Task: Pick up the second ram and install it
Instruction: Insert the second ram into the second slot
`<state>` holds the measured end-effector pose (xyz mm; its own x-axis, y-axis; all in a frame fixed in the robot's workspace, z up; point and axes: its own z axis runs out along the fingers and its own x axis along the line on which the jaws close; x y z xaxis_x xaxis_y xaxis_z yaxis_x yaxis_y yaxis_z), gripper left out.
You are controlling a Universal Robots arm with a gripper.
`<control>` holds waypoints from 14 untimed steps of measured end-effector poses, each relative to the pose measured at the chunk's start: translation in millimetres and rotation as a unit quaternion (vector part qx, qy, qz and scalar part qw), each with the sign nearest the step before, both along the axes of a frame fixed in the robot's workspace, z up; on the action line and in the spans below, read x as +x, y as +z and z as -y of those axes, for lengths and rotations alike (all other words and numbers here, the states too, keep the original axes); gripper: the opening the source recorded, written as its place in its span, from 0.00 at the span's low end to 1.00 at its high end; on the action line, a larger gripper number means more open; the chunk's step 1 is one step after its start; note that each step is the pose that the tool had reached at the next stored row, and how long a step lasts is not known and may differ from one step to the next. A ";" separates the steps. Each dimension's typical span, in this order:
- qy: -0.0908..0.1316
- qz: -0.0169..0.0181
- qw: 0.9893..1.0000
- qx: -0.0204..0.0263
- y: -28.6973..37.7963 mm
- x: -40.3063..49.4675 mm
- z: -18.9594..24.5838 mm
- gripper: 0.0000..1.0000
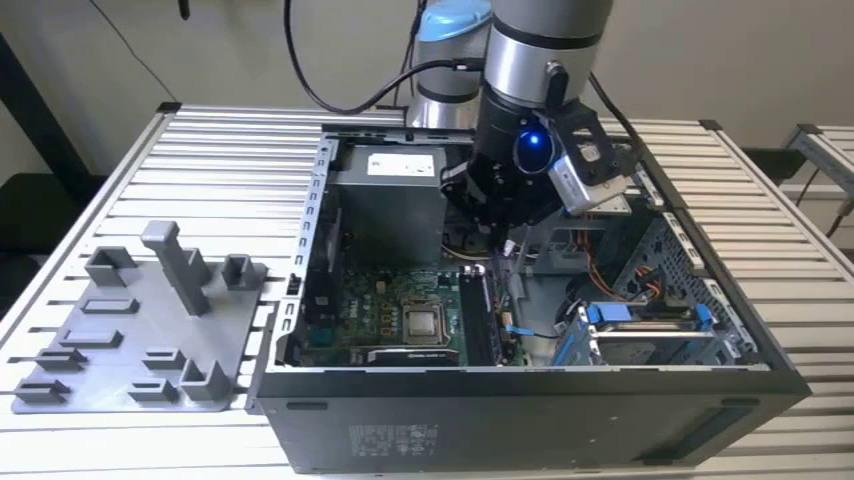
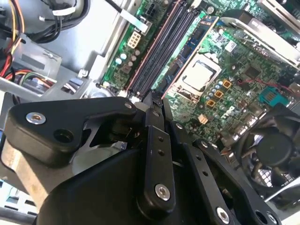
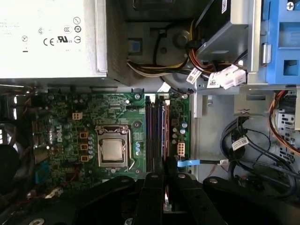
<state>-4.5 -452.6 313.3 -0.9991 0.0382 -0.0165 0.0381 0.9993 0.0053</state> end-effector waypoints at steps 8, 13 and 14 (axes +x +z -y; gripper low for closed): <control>0.000 -0.001 1.000 0.000 -12.9 -1.2 0.4 0.14; 0.000 -0.001 1.000 0.000 -21.0 -2.3 0.4 0.14; 0.000 -0.001 1.000 0.000 -22.8 -2.7 0.4 0.14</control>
